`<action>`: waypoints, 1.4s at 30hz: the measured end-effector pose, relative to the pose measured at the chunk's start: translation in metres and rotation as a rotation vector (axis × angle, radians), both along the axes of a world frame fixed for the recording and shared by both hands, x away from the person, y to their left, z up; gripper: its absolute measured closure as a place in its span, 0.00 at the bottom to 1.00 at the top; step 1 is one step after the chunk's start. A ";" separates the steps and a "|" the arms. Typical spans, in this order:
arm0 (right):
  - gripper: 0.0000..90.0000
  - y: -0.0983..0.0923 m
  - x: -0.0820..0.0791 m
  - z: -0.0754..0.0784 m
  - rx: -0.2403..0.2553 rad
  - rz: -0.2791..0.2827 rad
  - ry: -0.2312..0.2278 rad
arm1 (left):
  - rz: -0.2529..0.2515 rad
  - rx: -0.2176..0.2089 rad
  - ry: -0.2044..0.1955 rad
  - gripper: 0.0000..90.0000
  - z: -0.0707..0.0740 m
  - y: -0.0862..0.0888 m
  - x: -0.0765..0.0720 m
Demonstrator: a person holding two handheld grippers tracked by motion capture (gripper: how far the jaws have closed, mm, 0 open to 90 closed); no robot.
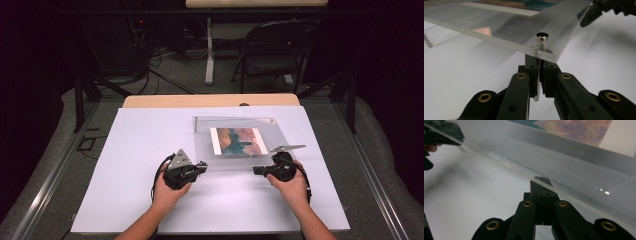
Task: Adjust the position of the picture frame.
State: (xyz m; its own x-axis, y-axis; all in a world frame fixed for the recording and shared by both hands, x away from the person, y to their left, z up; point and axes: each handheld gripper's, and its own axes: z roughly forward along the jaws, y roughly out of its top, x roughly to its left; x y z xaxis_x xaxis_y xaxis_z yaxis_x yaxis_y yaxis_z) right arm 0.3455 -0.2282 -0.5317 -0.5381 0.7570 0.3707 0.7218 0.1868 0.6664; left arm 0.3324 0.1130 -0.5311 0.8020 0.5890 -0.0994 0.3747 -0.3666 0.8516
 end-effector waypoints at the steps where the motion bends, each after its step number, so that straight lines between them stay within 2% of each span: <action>1: 1.00 0.000 0.000 0.000 0.000 0.000 0.000 | -0.009 0.002 0.001 0.95 0.000 -0.001 -0.002; 2: 1.00 -0.001 0.003 -0.001 -0.001 -0.010 -0.008 | -0.014 -0.002 0.006 0.95 -0.001 -0.003 -0.004; 5: 1.00 -0.008 0.013 -0.003 0.010 -0.046 0.008 | -0.028 -0.006 0.016 0.95 -0.003 -0.010 -0.010; 9: 1.00 -0.013 0.019 -0.007 -0.009 -0.083 0.010 | -0.053 -0.033 0.030 0.95 -0.004 -0.019 -0.016; 14: 1.00 -0.021 0.020 -0.010 -0.011 -0.106 0.012 | -0.077 -0.044 0.038 0.95 -0.004 -0.026 -0.019; 17: 1.00 -0.025 0.015 -0.007 -0.022 -0.110 0.000 | -0.074 -0.045 0.041 0.94 -0.004 -0.027 -0.020; 20: 1.00 -0.029 0.006 -0.005 -0.047 -0.112 -0.020 | -0.076 -0.042 0.043 0.94 -0.005 -0.028 -0.020; 21: 0.99 -0.031 -0.001 -0.003 -0.074 -0.113 -0.023 | -0.077 -0.038 0.043 0.94 -0.006 -0.029 -0.021; 24: 0.98 -0.034 -0.008 0.000 -0.090 -0.110 -0.034 | -0.083 -0.032 0.049 0.94 -0.009 -0.031 -0.022; 29: 0.95 -0.038 -0.027 0.007 -0.101 -0.114 -0.069 | -0.107 0.015 0.055 0.93 -0.020 -0.039 -0.025; 33: 0.91 -0.034 -0.041 0.006 -0.073 -0.106 -0.105 | -0.128 0.065 0.057 0.92 -0.028 -0.045 -0.028; 37: 0.90 -0.032 -0.042 0.004 -0.046 -0.101 -0.135 | -0.128 0.053 0.058 0.92 -0.029 -0.044 -0.027; 40: 0.88 -0.031 -0.041 0.004 -0.031 -0.103 -0.148 | -0.131 0.028 0.088 0.90 -0.030 -0.043 -0.025; 42: 0.87 -0.032 -0.041 0.003 -0.018 -0.105 -0.163 | -0.127 0.034 0.095 0.88 -0.032 -0.043 -0.025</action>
State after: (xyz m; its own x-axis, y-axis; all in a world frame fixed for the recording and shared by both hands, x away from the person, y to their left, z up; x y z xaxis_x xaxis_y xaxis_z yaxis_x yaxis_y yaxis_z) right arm 0.3042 -0.2600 -0.5284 -0.5078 0.8178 0.2709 0.6207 0.1292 0.7733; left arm 0.3071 0.0701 -0.5631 0.8583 0.4875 -0.1600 0.4018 -0.4446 0.8006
